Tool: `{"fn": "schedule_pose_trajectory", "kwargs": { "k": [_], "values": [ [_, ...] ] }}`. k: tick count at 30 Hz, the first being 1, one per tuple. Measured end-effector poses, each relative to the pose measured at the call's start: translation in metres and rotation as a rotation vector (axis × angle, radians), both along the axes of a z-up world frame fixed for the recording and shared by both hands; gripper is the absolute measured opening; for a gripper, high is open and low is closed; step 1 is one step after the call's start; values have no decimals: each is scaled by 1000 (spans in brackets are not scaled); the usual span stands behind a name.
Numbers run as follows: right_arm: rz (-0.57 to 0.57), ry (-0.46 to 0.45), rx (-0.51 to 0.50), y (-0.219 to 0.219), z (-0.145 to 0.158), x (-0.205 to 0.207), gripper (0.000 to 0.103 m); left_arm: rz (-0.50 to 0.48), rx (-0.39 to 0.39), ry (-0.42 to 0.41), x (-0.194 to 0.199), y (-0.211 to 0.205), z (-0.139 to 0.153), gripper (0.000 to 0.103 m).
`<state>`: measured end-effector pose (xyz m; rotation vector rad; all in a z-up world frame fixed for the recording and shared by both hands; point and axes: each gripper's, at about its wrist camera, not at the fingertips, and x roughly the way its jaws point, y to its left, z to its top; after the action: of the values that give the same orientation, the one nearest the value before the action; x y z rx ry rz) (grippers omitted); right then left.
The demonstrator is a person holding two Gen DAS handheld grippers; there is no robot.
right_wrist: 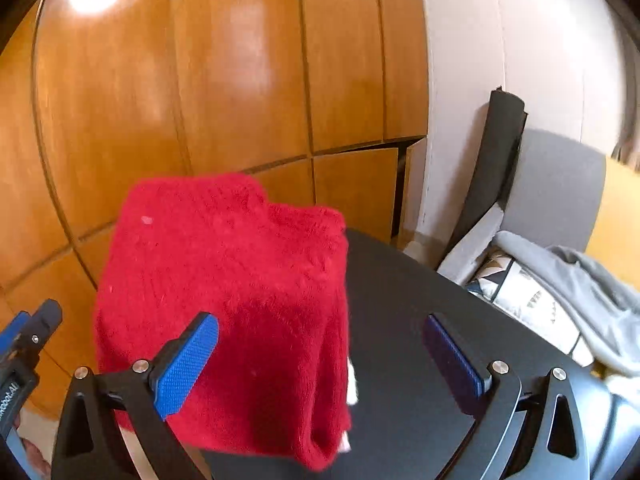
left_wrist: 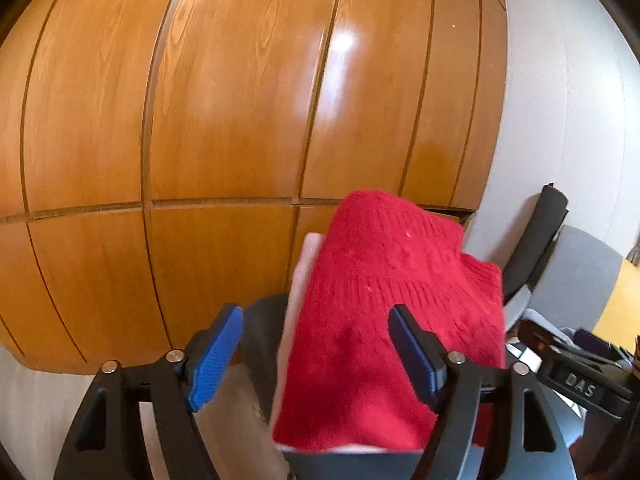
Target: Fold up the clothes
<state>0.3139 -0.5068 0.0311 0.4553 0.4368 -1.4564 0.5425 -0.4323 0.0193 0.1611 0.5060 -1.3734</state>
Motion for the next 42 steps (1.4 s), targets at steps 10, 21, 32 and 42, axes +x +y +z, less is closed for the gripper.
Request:
{"fn": "schedule_pose_trajectory", "kwargs": {
  "k": [10,21,32,42],
  "values": [
    [-67,78,-93,42,16,12,103,-43,44,-181,-30,14,19,64],
    [-18,13,-46,47,2,11,103,-74,84,-170,-53,12,17,64],
    [-5,8,-36,45,-3,11,103,-78,104,-141,-51,9,18,64],
    [10,13,-25,44,-5,15,103,-71,107,-155,-47,8,12,54]
  ]
}}
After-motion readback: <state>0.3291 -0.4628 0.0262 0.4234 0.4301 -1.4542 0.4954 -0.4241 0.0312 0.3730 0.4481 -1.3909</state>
